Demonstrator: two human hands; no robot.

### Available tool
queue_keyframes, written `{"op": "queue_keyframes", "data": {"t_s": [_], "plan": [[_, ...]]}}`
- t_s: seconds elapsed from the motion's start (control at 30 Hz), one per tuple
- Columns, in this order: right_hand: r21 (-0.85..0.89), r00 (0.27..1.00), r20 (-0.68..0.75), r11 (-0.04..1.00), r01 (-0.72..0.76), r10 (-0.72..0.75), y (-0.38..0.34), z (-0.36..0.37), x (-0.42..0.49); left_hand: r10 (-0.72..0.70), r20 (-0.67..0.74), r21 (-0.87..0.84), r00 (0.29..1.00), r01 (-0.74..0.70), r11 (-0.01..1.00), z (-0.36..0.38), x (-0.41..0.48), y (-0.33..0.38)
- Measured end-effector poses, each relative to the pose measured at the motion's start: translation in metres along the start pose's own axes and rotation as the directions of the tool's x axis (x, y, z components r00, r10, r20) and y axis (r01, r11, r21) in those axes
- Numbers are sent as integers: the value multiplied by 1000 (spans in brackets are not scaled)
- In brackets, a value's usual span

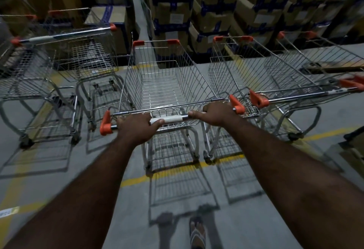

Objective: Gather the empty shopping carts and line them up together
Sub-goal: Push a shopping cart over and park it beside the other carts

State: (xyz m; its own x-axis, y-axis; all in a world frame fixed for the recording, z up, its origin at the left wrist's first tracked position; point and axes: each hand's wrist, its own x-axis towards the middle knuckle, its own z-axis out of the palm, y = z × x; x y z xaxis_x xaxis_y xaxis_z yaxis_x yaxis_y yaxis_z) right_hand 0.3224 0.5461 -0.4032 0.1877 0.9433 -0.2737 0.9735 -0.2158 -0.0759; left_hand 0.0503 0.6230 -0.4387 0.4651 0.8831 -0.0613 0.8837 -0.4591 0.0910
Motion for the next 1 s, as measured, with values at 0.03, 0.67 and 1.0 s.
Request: {"op": "queue_keyframes", "data": {"t_s": [0.03,0.67,1.0], "plan": [[0,1000,2,1000,-3,3,1,-1,5,1,-6,-3,1000,-1,1000,0,5,0],[11,1000,6,1000,8,-8,2,-2,12,-29,-38,-5,999,28,1000,4,13,-3],[11,1000,19,1000,1,-1,1,5,0,-26,-24,-20,999,26,999,2,-6,0]]}}
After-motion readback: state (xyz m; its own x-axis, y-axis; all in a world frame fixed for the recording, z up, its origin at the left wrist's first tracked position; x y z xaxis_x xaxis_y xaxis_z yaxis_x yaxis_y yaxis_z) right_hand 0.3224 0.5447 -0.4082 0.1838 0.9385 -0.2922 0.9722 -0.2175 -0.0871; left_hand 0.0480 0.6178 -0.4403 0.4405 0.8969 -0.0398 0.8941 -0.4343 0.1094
